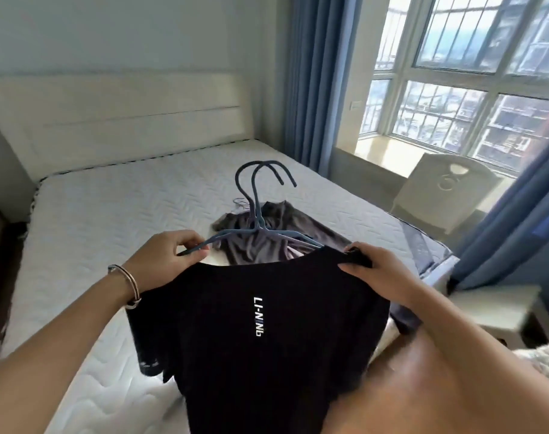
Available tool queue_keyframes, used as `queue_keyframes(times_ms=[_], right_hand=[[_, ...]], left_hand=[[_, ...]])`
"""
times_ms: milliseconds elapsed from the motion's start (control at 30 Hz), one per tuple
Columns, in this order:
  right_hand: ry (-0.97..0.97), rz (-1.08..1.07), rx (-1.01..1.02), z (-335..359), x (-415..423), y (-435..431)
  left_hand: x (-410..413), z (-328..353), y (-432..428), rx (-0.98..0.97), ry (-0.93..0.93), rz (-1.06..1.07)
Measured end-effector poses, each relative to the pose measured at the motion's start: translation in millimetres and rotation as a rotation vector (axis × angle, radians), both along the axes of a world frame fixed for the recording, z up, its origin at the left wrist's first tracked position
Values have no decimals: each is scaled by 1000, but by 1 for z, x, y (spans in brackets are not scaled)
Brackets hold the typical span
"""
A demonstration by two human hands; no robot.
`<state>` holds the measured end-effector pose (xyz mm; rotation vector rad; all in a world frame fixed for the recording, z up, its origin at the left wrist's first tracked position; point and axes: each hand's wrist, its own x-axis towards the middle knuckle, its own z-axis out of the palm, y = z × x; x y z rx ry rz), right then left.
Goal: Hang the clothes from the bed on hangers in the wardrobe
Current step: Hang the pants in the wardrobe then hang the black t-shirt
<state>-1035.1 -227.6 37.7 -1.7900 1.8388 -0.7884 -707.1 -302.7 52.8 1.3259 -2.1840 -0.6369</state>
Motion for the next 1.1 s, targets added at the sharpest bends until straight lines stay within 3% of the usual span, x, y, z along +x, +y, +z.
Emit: queue_keyframes(times_ms=[233, 633, 900, 1100], right_hand=[[-7, 261, -34, 0, 11, -77], [-31, 451, -187, 24, 106, -174], [-42, 395, -273, 45, 184, -253], [-37, 355, -226, 50, 239, -329]], left_hand=[[26, -16, 18, 96, -27, 297], [83, 33, 8, -236, -196, 838], [155, 46, -75, -336, -177, 966], [204, 43, -164, -292, -75, 1009]])
